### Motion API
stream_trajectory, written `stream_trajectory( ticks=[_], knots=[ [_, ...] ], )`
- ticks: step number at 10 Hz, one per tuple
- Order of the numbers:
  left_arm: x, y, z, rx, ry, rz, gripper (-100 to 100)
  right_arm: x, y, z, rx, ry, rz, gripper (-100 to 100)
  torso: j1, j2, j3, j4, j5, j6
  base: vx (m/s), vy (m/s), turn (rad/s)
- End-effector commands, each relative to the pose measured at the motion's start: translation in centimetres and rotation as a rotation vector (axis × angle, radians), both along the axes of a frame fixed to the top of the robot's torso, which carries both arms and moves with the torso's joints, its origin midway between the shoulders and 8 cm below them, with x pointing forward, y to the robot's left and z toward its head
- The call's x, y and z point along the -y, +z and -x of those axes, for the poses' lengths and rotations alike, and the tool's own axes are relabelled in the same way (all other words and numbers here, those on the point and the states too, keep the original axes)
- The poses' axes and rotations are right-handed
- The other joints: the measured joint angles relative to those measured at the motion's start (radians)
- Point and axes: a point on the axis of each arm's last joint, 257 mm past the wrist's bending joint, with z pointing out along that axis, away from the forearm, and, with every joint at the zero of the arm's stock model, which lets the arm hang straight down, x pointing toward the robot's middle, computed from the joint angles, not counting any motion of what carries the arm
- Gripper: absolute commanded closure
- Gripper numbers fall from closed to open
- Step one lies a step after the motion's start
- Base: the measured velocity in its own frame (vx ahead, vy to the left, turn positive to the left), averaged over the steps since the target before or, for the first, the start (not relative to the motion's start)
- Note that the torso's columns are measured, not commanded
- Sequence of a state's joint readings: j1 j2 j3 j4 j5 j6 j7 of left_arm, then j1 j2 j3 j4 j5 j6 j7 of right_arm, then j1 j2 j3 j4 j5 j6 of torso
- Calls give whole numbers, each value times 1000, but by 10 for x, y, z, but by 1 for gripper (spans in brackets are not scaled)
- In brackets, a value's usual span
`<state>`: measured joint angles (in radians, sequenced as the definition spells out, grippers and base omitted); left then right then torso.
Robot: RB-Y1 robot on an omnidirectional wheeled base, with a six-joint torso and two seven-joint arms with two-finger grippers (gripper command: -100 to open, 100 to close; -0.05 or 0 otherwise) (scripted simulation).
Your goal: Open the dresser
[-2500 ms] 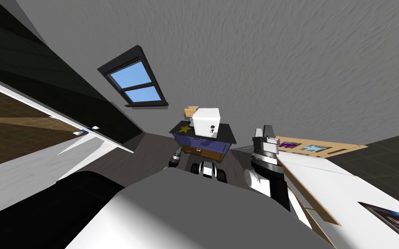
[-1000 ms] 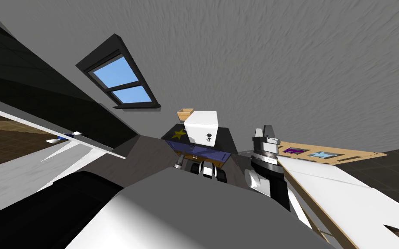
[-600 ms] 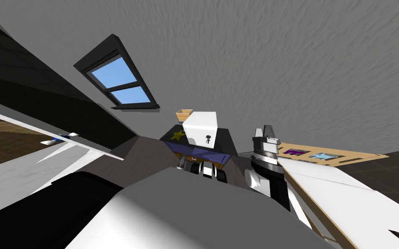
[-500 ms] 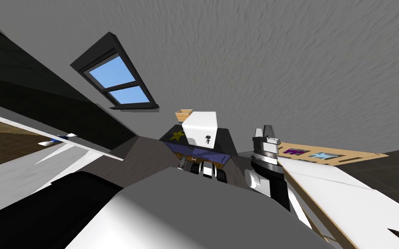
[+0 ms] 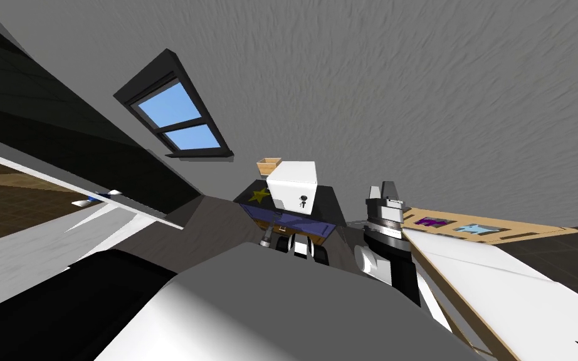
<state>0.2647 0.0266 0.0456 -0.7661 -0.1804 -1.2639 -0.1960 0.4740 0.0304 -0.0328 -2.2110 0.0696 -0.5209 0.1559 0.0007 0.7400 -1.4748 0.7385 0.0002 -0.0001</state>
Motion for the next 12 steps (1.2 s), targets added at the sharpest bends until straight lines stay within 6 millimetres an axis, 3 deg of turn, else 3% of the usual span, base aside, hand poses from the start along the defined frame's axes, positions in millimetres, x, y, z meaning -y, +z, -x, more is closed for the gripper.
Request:
stream_trajectory(
  ticks=[1,3,6,11,12],
  knots=[
    [12,-4,-20,-5,-20,4,-100,0,0,0,0,0,0,0,-1,-1,0,0,0,0,-54,15,89],
    [27,-2,-48,-4,-47,7,-100,0,0,0,0,0,0,0,0,-2,-1,-1,0,0,-71,20,144],
    [36,2,-65,3,-64,6,-100,0,0,0,0,0,0,0,-1,-3,-2,-1,0,0,-47,12,52],
    [68,12,-117,3,-123,-6,-100,0,0,0,0,0,0,0,-1,-1,0,0,0,0,-52,17,101],
    [62,9,-109,3,-115,-2,-100,0,0,0,0,0,0,0,-1,-2,-1,-1,0,0,-23,9,15]
  ],
)
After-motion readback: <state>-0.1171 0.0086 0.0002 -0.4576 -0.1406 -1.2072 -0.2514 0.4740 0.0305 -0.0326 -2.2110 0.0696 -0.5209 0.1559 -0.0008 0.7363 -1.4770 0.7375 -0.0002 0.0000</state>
